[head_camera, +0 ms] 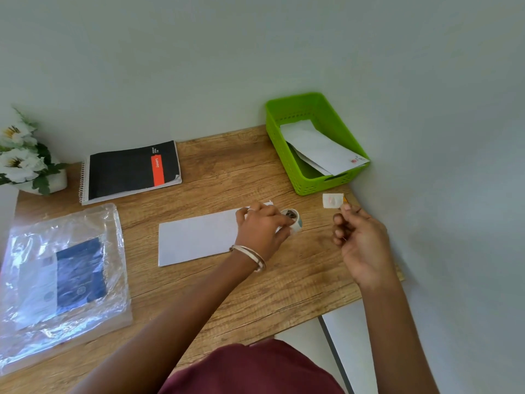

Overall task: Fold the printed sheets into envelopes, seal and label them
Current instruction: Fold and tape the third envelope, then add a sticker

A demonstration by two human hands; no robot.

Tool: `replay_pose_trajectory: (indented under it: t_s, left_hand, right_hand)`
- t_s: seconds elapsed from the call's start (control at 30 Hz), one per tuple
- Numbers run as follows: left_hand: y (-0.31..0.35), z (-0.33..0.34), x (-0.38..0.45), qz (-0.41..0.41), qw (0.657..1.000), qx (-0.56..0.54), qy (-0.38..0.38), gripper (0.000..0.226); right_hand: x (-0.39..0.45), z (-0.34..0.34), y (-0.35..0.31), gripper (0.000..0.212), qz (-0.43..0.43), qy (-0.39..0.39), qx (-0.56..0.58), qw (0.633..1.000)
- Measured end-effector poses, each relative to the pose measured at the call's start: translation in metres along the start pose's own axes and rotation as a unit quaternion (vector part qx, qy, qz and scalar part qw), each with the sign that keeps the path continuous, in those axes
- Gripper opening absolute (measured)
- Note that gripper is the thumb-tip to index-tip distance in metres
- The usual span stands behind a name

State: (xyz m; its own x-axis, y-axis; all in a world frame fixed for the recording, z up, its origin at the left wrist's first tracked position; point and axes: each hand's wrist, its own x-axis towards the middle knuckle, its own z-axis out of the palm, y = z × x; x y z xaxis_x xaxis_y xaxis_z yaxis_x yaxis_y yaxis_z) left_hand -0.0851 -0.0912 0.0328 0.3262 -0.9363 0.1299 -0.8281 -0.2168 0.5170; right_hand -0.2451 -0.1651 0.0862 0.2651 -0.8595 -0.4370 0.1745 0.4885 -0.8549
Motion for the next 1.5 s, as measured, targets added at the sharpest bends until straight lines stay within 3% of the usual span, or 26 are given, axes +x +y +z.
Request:
replay_pose_trajectory:
  t_s: [0.27,0.4,0.47,0.63,0.8,0.93,1.07,1.27,1.5]
  left_hand:
    - [0.030,0.045,0.034,0.116,0.970,0.194,-0.087,0.021]
    - [0.034,0.052,0.042,0.168,0.967,0.182,-0.053,0.017]
    - [0.028,0.051,0.046,0.177,0.975,0.123,-0.043,0.011]
    - [0.003,0.030,0.040,0.082,0.996,-0.035,-0.029,0.020]
    - [-0.014,-0.007,0.020,-0.043,0.980,-0.189,0.040,0.010]
    - [-0.033,-0.026,0.001,-0.149,0.957,-0.234,0.087,0.011]
    - [-0.055,-0.028,-0.014,-0.208,0.951,-0.210,0.092,0.011]
    - [-0.070,-0.017,-0.019,-0.186,0.973,-0.127,0.040,0.016]
    - [-0.069,0.001,0.001,-0.117,0.992,-0.041,-0.005,0.029]
  right_hand:
    - [-0.002,-0.021,-0.018,0.011,-0.021,0.006,0.114,0.993]
    - [0.000,-0.026,-0.019,0.008,-0.031,0.003,0.126,0.992]
    - [0.002,-0.026,-0.018,0.007,-0.034,-0.004,0.126,0.991]
    - [0.008,-0.016,-0.010,0.007,-0.035,-0.023,0.102,0.994]
    - [0.012,0.003,0.005,0.002,-0.049,-0.076,0.073,0.993]
    - [0.015,0.020,0.025,0.009,-0.039,-0.126,0.049,0.990]
    - [0.022,0.036,0.048,0.011,-0.017,-0.138,0.014,0.990]
    - [0.037,0.057,0.075,0.018,-0.034,-0.045,-0.167,0.984]
    - [0.058,0.075,0.082,0.019,-0.095,0.004,-0.336,0.937]
